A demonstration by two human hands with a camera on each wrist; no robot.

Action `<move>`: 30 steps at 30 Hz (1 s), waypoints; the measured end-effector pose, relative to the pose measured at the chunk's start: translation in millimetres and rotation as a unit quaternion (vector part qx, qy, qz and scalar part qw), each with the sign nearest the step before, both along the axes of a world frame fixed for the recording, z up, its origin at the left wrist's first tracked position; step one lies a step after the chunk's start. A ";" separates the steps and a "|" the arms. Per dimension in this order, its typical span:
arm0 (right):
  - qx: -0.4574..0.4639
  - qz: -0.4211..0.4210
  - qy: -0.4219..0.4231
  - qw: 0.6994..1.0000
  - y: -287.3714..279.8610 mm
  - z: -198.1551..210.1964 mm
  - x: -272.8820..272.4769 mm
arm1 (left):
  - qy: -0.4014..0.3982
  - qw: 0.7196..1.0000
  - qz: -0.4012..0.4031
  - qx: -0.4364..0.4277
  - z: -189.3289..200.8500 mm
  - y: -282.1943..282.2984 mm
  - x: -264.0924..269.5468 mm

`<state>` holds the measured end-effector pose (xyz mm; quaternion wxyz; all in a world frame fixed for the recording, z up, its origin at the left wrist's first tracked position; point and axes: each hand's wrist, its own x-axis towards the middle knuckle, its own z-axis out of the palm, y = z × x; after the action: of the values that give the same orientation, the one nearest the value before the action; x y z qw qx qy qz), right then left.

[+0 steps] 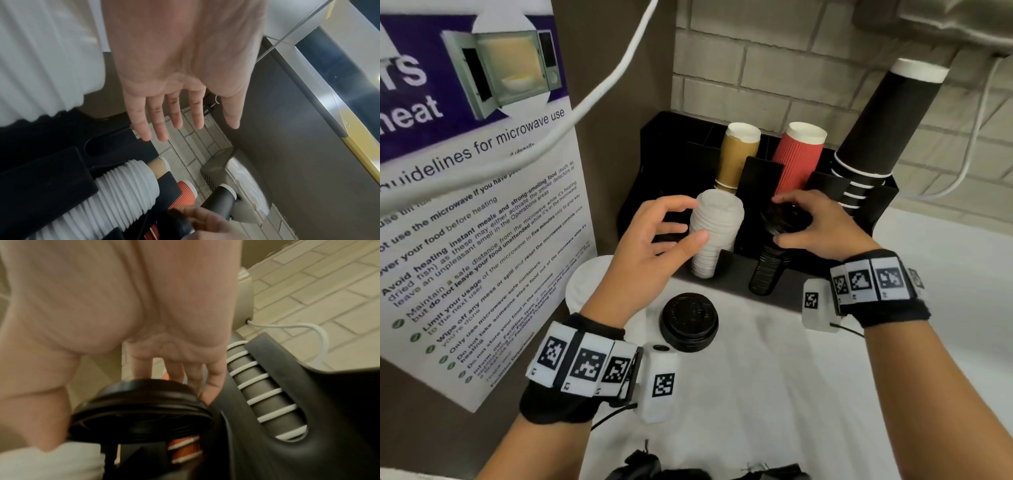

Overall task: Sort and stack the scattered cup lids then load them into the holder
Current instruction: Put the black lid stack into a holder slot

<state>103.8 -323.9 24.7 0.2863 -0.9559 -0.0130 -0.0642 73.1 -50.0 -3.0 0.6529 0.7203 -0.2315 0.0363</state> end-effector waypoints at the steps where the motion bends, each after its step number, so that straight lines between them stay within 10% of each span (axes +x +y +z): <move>1: -0.021 0.010 0.011 1.000 -0.5 -2.1 3.6 | -0.001 1.000 -0.002 0.001 0.0 -0.6 0.4; 13: -0.085 0.004 0.050 0.995 5.7 -27.7 3.9 | 0.007 1.000 0.001 -0.007 2.4 -2.0 3.2; 25: -0.134 0.007 -0.126 0.983 42.4 -36.2 -26.0 | 0.000 1.000 0.014 -0.005 1.0 0.7 3.1; 30: -0.080 0.226 0.157 0.958 102.4 -65.1 -34.5 | -0.009 1.000 0.016 -0.006 1.4 1.0 0.3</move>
<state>69.3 -221.5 -40.4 0.2148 -0.9458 -0.1887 0.1540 73.4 -49.0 -1.5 0.6544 0.7198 -0.2252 0.0545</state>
